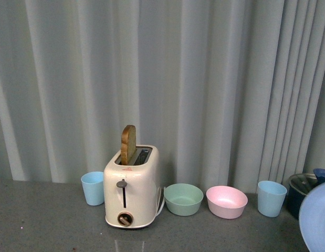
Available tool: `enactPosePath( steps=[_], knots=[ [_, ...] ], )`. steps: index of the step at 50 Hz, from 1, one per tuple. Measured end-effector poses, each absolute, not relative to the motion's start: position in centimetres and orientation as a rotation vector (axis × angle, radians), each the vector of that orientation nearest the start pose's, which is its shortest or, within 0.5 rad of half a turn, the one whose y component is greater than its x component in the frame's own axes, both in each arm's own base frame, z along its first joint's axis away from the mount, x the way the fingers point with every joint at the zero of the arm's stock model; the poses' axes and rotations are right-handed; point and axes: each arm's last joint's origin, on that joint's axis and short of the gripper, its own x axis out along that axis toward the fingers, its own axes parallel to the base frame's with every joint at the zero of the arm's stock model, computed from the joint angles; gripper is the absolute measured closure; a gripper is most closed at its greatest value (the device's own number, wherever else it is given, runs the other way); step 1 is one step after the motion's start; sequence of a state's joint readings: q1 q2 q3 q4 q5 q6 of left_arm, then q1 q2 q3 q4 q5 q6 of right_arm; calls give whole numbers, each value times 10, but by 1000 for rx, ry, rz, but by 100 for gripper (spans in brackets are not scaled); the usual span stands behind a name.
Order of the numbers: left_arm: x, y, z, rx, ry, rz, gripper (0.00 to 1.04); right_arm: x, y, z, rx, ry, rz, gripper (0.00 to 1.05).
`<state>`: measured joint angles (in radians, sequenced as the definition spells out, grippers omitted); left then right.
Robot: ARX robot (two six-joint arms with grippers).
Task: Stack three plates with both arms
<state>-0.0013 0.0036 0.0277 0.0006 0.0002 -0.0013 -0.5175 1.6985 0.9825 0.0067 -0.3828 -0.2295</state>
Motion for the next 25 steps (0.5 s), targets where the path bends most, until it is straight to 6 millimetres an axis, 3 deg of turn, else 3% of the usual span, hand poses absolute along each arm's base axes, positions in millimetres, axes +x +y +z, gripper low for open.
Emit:
enactPosePath(
  steps=[5, 11, 17, 25],
  knots=[
    [96, 0, 173, -1, -25, -2, 7, 318, -138, 207, 62, 572, 17, 102],
    [96, 0, 173, -1, -25, -1, 7, 330, -106, 211, 73, 537, 97, 102],
    [96, 0, 173, -1, -25, -1, 7, 340, -71, 197, 104, 564, 176, 102],
    [96, 0, 173, -1, -25, -2, 7, 350, -11, 155, 166, 676, 309, 102]
  ],
)
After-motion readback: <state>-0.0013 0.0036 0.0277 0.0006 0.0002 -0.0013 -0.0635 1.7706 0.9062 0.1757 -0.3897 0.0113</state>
